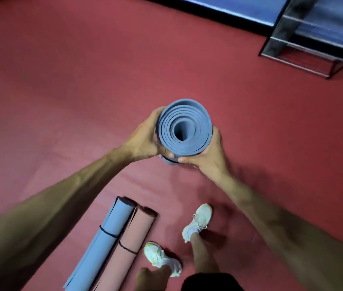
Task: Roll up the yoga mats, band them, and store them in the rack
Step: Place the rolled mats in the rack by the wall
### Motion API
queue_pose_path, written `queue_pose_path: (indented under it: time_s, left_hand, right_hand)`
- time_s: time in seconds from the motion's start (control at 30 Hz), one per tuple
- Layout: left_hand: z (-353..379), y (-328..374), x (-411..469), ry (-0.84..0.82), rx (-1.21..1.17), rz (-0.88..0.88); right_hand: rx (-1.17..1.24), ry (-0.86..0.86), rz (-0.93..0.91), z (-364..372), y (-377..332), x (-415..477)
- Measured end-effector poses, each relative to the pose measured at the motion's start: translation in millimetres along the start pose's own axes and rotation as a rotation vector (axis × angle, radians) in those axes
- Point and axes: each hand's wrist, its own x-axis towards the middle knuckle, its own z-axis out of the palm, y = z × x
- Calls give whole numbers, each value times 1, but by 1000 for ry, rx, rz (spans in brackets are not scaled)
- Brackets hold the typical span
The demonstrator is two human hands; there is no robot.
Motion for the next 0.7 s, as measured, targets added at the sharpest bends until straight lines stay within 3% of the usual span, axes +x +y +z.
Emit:
queue_pose_path:
  time_s: [0.37,0.47,0.7]
  left_hand:
    - [-7,199,138,-86,-72,345]
    - [-11,242,173,-70,-154,350]
    - [-21,295,275,-114,-206,374]
  right_hand:
    - [-179,142,-281,-203,-139,52]
    - [-166,175,-380,-237,-177,74]
    - [-149,296,-346,-294,-218,142]
